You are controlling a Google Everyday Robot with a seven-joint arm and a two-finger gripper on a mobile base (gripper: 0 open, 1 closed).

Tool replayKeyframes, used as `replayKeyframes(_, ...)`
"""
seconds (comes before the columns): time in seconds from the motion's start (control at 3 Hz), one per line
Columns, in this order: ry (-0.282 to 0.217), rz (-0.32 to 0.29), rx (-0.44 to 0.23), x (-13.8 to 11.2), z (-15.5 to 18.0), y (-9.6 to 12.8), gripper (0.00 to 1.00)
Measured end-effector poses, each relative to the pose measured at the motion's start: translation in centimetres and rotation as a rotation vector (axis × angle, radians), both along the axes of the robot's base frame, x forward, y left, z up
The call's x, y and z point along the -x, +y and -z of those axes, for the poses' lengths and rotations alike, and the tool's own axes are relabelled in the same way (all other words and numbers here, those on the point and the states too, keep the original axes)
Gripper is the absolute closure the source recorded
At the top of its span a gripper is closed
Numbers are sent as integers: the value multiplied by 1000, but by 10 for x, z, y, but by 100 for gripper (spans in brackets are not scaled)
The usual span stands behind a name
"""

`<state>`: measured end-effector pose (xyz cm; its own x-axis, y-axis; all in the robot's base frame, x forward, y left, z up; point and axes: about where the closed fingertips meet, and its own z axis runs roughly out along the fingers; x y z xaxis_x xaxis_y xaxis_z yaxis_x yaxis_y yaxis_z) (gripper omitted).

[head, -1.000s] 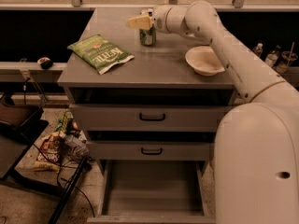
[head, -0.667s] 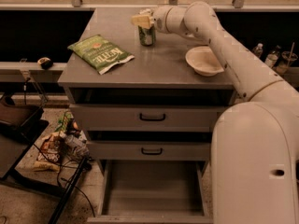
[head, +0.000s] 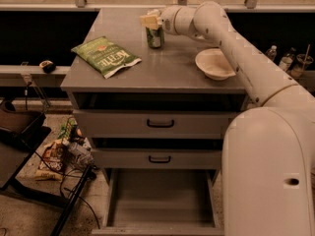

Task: Place green can into bottom drawer

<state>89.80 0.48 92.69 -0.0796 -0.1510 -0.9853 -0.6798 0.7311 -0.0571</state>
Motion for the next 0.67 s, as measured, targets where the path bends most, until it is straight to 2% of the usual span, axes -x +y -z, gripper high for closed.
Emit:
replayKeyframes(0.33,-13,-16,1,6,-7,2,100)
replayKeyframes(0.67,-108,-5,-3,40,-54,-22,100)
